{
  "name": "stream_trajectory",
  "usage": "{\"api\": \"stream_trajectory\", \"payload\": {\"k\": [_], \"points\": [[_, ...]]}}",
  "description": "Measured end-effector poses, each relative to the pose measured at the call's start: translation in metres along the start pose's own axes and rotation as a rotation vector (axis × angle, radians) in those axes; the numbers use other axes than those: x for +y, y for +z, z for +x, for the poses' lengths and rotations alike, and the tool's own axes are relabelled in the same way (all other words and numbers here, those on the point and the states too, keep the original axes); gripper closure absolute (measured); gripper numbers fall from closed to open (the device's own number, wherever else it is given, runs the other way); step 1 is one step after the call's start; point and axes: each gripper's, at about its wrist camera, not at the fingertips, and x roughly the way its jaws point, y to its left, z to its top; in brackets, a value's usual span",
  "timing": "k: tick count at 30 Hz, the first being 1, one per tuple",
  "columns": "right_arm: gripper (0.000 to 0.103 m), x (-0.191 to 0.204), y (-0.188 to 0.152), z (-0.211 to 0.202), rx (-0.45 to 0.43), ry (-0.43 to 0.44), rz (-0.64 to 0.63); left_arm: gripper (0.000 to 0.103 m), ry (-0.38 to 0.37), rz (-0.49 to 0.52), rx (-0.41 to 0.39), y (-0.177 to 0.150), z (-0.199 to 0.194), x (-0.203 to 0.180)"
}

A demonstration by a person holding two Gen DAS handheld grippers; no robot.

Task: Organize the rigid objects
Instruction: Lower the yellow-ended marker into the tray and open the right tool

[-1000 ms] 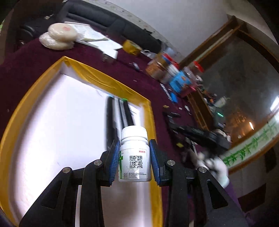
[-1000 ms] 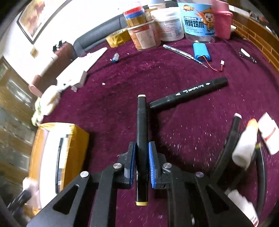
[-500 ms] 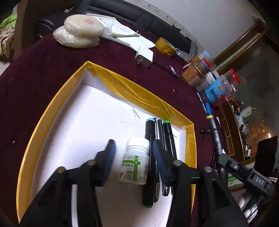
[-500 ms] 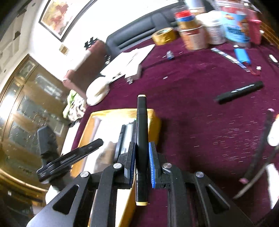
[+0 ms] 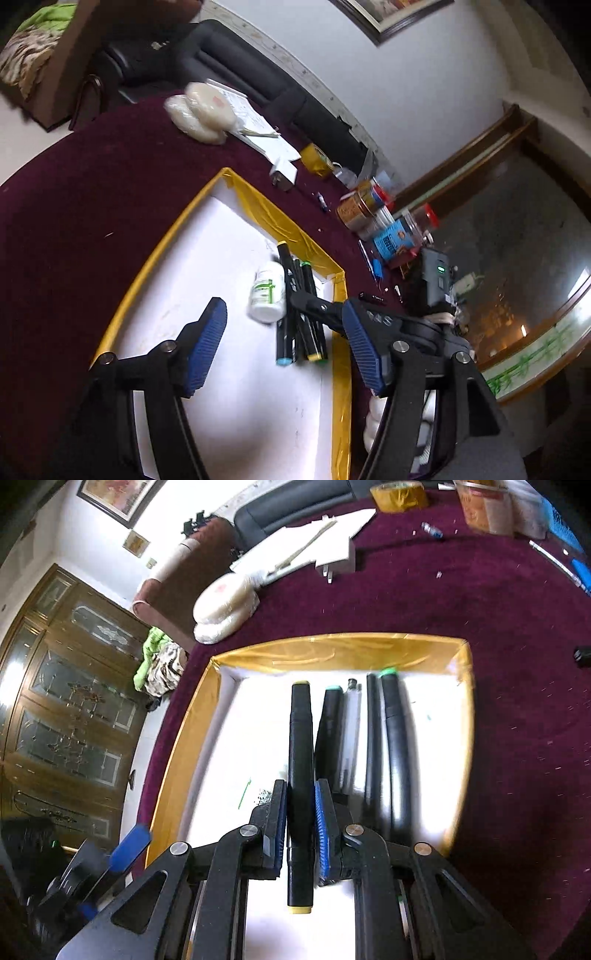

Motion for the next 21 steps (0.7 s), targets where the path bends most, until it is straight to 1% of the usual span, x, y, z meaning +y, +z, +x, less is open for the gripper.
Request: {"api": "stream_trajectory", "payload": {"k": [5,7,10,12,16,18,21], "points": [[0.089,0.01,0.001,0.006,-0.004,0.013,0.0,0.039,0.0,-0.023,-0.023,-0.005,-0.013,0.01],[0.089,0.012,-0.001,0.007,-0.013,0.003,-0.002,0.038,0.0,-0.021,-0.022,-0.005,-0.014,0.008],[0.087,0.015,-0.003,0.001,-0.042,-0.015,-0.024,0.033,0.002,-0.006,-0.022,-0.008,-0.016,0.004],[0.084,0.014,-0.006,-0.011,-0.066,-0.021,-0.041,0.031,0.003,-0.003,-0.02,-0.01,-0.014,0.001],[0.077,0.007,-0.017,-0.042,-0.126,-0.037,-0.082,0.031,-0.002,0.004,0.003,-0.02,-0.011,-0.006],[0.075,-0.004,-0.026,-0.061,-0.16,-0.051,-0.096,0.031,-0.007,0.017,0.017,-0.025,-0.008,-0.013],[0.072,-0.033,-0.045,-0.094,-0.211,-0.077,-0.092,0.031,-0.025,0.05,0.049,-0.034,-0.003,-0.028]]}}
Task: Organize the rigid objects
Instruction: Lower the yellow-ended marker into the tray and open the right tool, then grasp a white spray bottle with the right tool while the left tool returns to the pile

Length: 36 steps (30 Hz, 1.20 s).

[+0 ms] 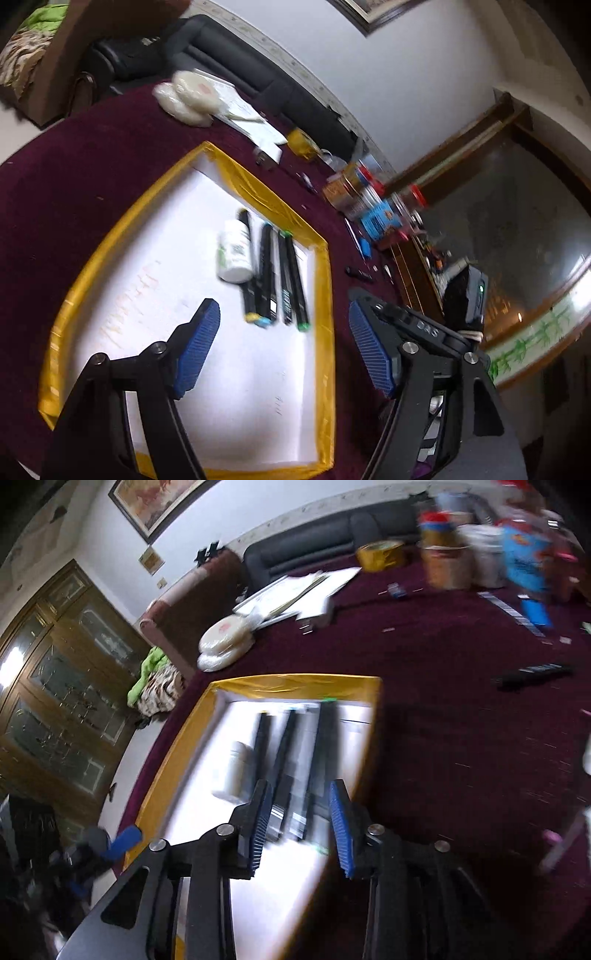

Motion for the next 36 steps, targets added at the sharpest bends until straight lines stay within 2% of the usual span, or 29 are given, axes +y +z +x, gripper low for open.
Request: {"api": "stream_trajectory", "payload": {"k": [4,8,11,13,19,26,32,33,34,36], "points": [[0.07,-0.058,-0.019,-0.051,-0.079,-0.073,0.062,0.03,-0.024,0.078,0.059,-0.015,0.014,-0.03],[0.069,-0.136,-0.041,-0.105,-0.15,-0.181,0.204,0.03,-0.043,0.147,0.131,-0.034,0.035,-0.059],[0.069,-0.184,-0.059,-0.133,-0.173,-0.208,0.321,0.03,-0.055,0.191,0.191,-0.051,0.052,-0.082],[0.069,-0.202,-0.068,-0.141,-0.172,-0.223,0.348,0.03,-0.052,0.218,0.222,-0.061,0.062,-0.095],[0.069,-0.219,-0.073,-0.14,-0.172,-0.22,0.345,0.03,-0.026,0.293,0.297,-0.087,0.083,-0.127],[0.069,-0.202,-0.069,-0.12,-0.132,-0.202,0.241,0.03,0.014,0.35,0.328,-0.104,0.09,-0.147],[0.069,-0.193,-0.07,-0.096,-0.075,-0.227,0.175,0.03,0.034,0.411,0.362,-0.117,0.105,-0.161],[0.07,-0.193,-0.069,-0.095,-0.076,-0.234,0.161,0.03,0.035,0.419,0.371,-0.12,0.108,-0.163],[0.077,-0.194,-0.069,-0.096,-0.075,-0.227,0.166,0.03,0.037,0.432,0.38,-0.122,0.111,-0.165],[0.077,-0.202,-0.07,-0.103,-0.098,-0.183,0.207,0.03,0.048,0.465,0.392,-0.128,0.118,-0.172]]}}
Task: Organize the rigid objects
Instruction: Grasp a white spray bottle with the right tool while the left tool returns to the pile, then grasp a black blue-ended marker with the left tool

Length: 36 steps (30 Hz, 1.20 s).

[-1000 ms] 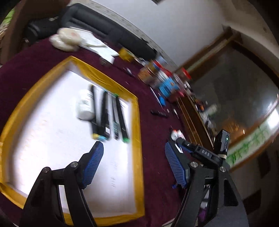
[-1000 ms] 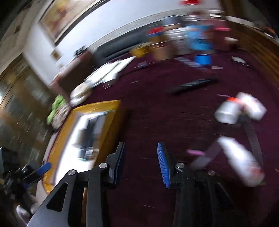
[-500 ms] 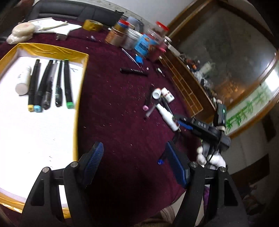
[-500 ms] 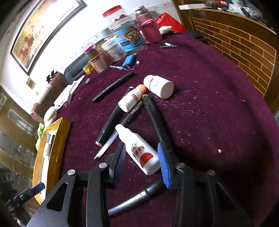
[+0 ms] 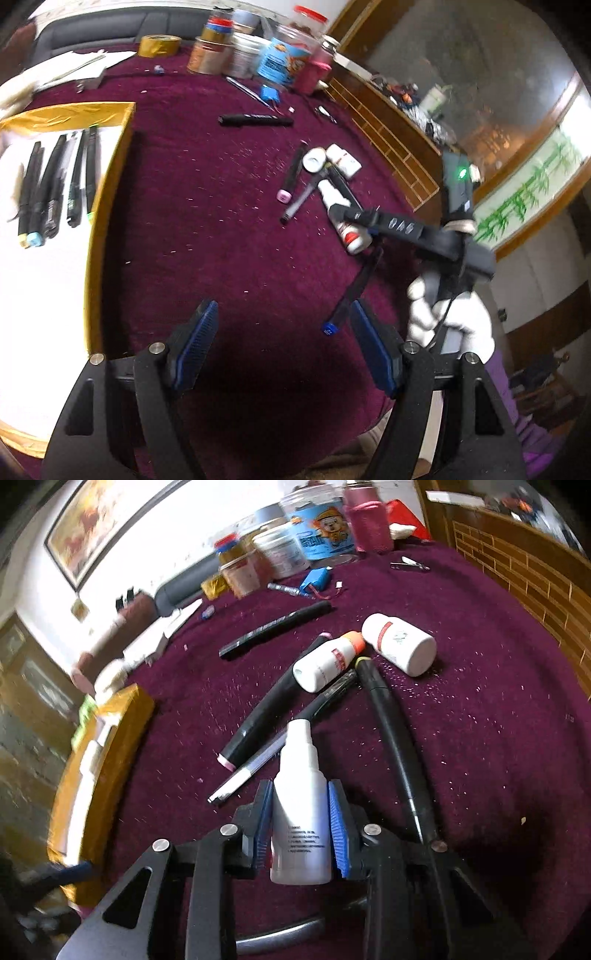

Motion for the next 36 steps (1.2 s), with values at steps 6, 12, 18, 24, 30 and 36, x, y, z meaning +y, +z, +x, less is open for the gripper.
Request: {"api": "stream_trajectory", "payload": {"k": [6,12,18,24,30,36], "points": [[0.077,-0.014,-0.001,-0.036,-0.091,0.061,0.037,0.03,0.038,0.17,0.036,0.008,0.036,-0.048],[0.077,-0.035,-0.002,-0.054,-0.106,0.086,0.115,0.03,0.094,0.384,0.065,0.015,0.085,-0.099],[0.077,-0.044,-0.004,-0.062,-0.119,0.102,0.143,0.093,0.174,0.449,0.062,0.013,0.093,-0.087],[0.077,-0.049,-0.005,-0.062,-0.123,0.117,0.148,0.093,0.147,0.343,0.095,0.004,0.073,-0.053],[0.077,-0.055,-0.008,-0.059,-0.117,0.138,0.177,0.043,0.05,0.409,0.039,0.012,0.074,-0.087],[0.076,-0.054,-0.012,-0.063,-0.12,0.128,0.176,0.063,0.128,0.584,0.071,-0.007,0.117,-0.113]]}}
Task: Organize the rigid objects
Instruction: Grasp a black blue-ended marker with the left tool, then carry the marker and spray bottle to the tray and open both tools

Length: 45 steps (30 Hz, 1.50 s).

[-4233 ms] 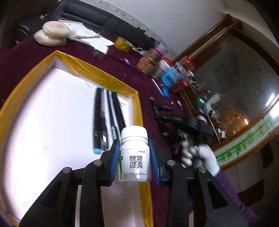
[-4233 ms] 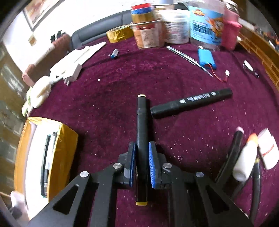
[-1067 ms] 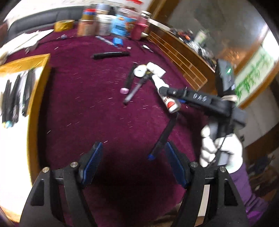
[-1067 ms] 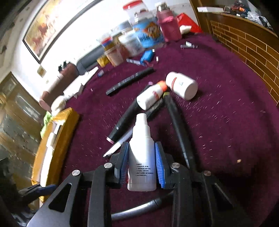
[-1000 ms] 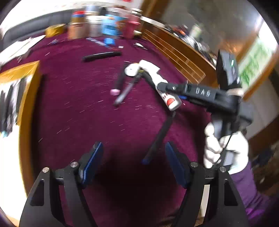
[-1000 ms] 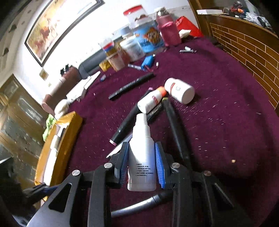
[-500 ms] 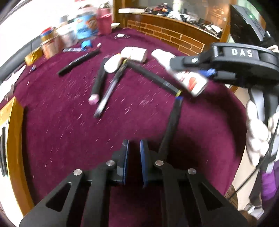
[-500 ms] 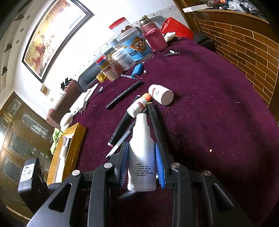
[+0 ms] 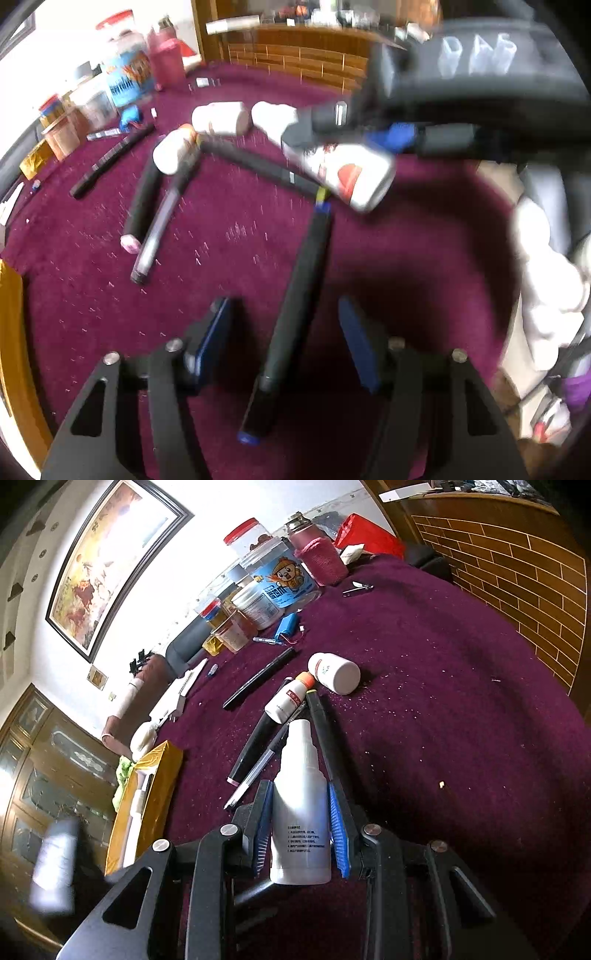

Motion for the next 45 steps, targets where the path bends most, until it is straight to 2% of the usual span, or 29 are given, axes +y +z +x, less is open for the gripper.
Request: {"api": "stream_trajectory", "payload": {"k": [1,2,3,6,9,14,19,21,25,27,34,39,45], "points": [[0.076,0.0,-0.001,0.0,0.0,-0.002,0.001,0.067,-0.017,-0.006,0.002,-0.001,-0.001,0.002],[0.076,-0.001,-0.001,-0.001,0.001,-0.003,0.001,0.087,-0.025,-0.023,0.009,-0.001,-0.004,0.005],[0.076,-0.001,-0.002,-0.001,0.001,-0.005,0.0,0.091,-0.039,-0.043,0.014,-0.001,-0.006,0.009],[0.076,-0.003,-0.003,-0.001,0.005,-0.009,0.004,0.091,-0.053,-0.1,0.013,-0.009,-0.016,0.022],[0.076,-0.005,-0.004,0.002,0.008,-0.002,0.013,0.091,-0.104,-0.205,0.0,-0.016,-0.025,0.04],[0.076,0.002,-0.009,0.008,0.028,0.017,0.002,0.091,-0.222,-0.394,-0.076,-0.031,-0.054,0.075],[0.076,0.015,-0.012,0.011,0.048,0.041,-0.015,0.091,-0.247,-0.51,-0.164,-0.051,-0.091,0.108],[0.076,0.022,-0.013,0.013,0.059,0.056,-0.022,0.091,-0.231,-0.548,-0.193,-0.06,-0.107,0.124],[0.076,0.042,-0.016,0.023,0.087,0.095,-0.039,0.091,-0.13,-0.641,-0.225,-0.088,-0.136,0.172],[0.076,0.055,-0.018,0.031,0.107,0.119,-0.054,0.091,-0.062,-0.702,-0.224,-0.104,-0.146,0.201],[0.077,0.116,-0.029,0.064,0.182,0.174,-0.131,0.091,0.072,-0.863,-0.211,-0.144,-0.157,0.282],[0.076,0.161,-0.04,0.092,0.251,0.201,-0.186,0.091,0.104,-0.924,-0.189,-0.152,-0.148,0.321],[0.076,0.207,-0.058,0.122,0.322,0.213,-0.246,0.091,0.137,-0.959,-0.105,-0.151,-0.126,0.352]]}}
